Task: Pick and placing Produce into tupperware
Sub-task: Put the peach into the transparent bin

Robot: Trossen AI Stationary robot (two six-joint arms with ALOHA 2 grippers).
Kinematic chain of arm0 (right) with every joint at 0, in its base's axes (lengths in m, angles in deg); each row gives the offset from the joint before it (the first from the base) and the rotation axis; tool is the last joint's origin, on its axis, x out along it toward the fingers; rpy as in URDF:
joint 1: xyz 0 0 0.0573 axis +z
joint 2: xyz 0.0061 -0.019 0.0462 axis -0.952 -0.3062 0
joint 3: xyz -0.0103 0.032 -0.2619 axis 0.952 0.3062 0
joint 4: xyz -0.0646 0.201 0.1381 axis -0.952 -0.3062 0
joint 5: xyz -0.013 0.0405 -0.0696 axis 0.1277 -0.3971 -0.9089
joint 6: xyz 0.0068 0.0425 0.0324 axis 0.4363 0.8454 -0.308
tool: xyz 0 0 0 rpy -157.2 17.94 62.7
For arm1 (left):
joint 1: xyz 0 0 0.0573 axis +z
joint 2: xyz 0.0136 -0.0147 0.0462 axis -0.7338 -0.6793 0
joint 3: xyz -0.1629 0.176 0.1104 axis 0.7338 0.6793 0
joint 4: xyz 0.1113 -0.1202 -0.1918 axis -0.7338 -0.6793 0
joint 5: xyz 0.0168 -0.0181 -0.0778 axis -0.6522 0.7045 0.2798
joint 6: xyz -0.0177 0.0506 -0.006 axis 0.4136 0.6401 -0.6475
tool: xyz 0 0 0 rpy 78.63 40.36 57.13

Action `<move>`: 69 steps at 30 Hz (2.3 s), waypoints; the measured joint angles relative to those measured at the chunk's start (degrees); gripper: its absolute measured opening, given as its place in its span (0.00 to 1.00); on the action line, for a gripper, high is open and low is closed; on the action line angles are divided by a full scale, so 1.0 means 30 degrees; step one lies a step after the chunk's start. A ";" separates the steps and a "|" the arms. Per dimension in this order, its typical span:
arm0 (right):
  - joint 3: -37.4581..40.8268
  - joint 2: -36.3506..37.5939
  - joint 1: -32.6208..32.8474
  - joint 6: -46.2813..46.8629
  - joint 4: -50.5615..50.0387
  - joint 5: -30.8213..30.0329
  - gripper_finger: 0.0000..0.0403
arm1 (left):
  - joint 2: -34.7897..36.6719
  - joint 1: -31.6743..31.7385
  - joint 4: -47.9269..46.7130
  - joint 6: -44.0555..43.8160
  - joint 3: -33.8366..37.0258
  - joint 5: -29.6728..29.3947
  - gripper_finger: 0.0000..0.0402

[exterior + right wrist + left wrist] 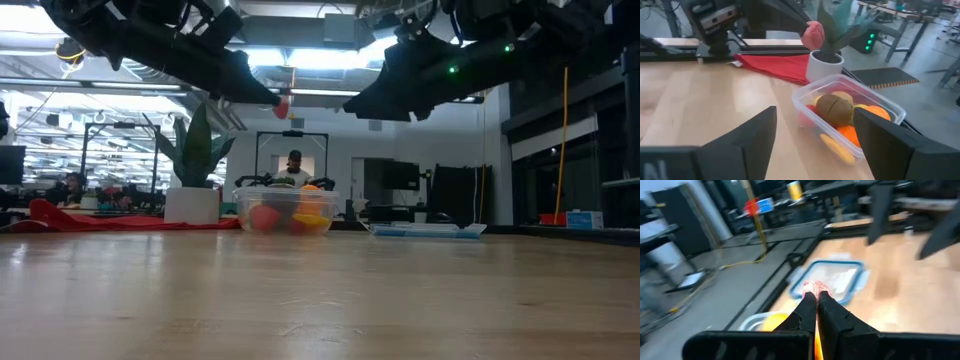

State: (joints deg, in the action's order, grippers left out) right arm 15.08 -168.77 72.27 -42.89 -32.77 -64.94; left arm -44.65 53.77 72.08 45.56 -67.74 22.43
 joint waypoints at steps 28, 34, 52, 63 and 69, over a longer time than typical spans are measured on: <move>0.0000 -0.0022 0.0000 0.0457 -0.0243 -0.0299 0.65 | -0.0867 0.3286 -0.6937 -0.2528 -0.3274 0.2243 0.00; 0.0000 -0.0022 0.0000 0.0456 -0.0890 -0.0292 0.65 | -0.2594 0.4963 -1.1284 -0.1927 -0.6500 0.4317 0.00; 0.0007 -0.0022 -0.0383 0.0339 -0.2316 -0.0277 0.65 | -0.6529 0.8003 -1.6427 -0.0065 -1.1482 0.5448 0.00; 0.0007 -0.0022 -0.0984 0.0602 -0.2361 -0.0277 0.65 | -0.8029 0.8571 -1.6599 -0.0014 -1.1504 0.5459 0.00; 0.0007 -0.0022 -0.0976 0.0603 -0.2361 -0.0270 0.65 | -0.8722 0.9187 -1.6806 0.0038 -1.1504 0.5996 0.00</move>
State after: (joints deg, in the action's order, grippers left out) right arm 15.10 -168.84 69.34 -41.08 -39.85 -65.75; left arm -70.82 81.33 21.66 45.68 -102.25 40.42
